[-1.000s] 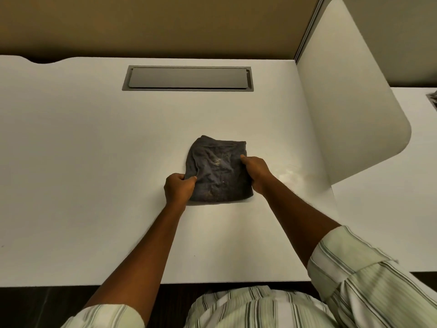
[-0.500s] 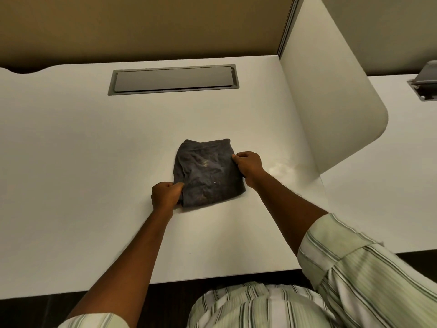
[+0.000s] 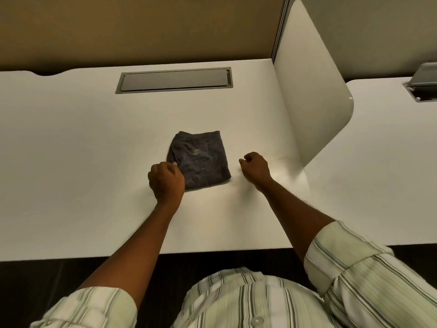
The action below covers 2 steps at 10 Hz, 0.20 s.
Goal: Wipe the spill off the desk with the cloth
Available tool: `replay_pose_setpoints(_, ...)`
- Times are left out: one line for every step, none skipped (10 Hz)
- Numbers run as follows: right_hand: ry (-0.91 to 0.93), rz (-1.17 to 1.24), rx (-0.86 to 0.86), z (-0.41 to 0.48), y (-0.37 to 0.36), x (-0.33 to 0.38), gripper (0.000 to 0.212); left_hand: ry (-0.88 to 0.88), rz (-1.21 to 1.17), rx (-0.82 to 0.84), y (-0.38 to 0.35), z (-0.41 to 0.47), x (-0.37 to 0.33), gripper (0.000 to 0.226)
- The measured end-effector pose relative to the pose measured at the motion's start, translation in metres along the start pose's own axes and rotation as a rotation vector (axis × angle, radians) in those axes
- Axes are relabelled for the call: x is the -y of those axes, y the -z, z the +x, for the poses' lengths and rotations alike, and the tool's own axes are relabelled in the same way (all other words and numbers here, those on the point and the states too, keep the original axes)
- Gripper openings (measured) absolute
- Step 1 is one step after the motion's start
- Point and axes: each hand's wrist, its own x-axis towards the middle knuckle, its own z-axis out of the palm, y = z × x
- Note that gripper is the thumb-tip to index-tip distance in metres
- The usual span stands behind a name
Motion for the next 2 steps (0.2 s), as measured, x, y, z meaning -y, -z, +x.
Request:
replay_pose_setpoints(0.048, -0.027, 0.0, -0.01, 0.011, -0.009, 0.034, -0.062, -0.009, -0.009, -0.001, -0.015, -0.008, 0.022)
replay_pose_setpoints(0.08, -0.009, -0.001, -0.018, 0.027, -0.022, 0.033, -0.138, -0.065, -0.003, -0.002, -0.037, -0.015, 0.021)
